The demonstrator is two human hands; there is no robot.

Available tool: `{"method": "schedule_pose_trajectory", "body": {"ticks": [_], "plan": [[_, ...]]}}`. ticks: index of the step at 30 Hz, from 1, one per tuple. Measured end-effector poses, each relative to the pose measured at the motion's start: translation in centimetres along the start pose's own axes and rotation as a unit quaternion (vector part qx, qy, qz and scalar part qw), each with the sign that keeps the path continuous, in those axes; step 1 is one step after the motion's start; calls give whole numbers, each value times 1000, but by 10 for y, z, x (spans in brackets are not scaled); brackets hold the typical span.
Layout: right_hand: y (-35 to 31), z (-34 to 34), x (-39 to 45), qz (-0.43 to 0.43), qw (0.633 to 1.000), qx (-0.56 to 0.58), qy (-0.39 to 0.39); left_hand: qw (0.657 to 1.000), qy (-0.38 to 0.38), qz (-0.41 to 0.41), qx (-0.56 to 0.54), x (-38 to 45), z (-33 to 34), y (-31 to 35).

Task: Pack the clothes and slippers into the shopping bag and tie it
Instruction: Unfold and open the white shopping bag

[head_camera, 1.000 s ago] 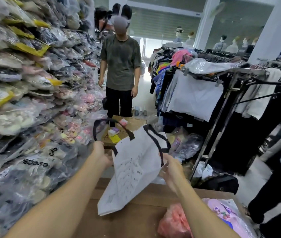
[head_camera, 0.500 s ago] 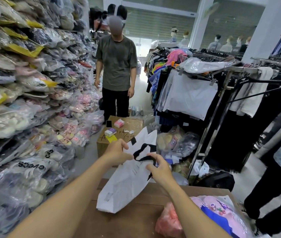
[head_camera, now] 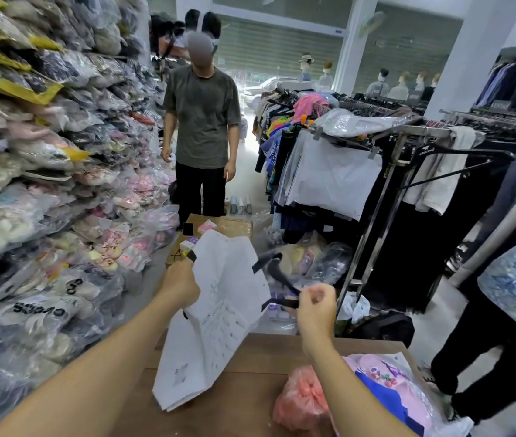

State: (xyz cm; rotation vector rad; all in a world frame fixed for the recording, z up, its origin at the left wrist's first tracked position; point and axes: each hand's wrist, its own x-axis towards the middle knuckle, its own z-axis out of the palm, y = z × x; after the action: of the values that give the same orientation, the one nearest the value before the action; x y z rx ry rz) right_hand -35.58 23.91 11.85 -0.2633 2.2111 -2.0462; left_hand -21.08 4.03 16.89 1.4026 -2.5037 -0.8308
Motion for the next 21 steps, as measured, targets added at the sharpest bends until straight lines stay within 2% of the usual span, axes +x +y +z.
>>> {"method": "schedule_pose_trajectory", "body": {"ticks": [2,4,5,7,9,11,12,13,14,16,19,21], "plan": [[4,2,11,148,980,126,47,1000,1,2,-12,0,-2,-3],[11,0,18,261,943,200,44,1000,-6,18,-24,-2,-4,-5],[16,-3,20,299,930,213,27,999,-9,27,-26,-3,-5,-5],[23,-8,19,332,933,140,-20,999,-8,44,-23,-4,-7,-4],[21,-7,15,309,951,-9,-22,998,1,61,-10,-5,-7,-1],[11,-5,12,181,967,-177,36,996,12,85,-1,-9,-7,3],[5,-2,9,112,969,-219,24,995,13,97,-2,-11,-7,5],[1,3,6,65,972,-225,-19,994,14,111,-8,-13,-7,8],[-3,9,5,67,972,-209,-78,992,15,128,-12,-15,-8,10],[-4,22,4,126,964,-167,-162,985,8,171,6,-20,-12,14],[-2,29,15,151,960,-120,-201,974,-13,205,92,-23,-17,15],[2,31,20,139,959,-152,-194,965,6,209,159,-25,-21,15]]}}
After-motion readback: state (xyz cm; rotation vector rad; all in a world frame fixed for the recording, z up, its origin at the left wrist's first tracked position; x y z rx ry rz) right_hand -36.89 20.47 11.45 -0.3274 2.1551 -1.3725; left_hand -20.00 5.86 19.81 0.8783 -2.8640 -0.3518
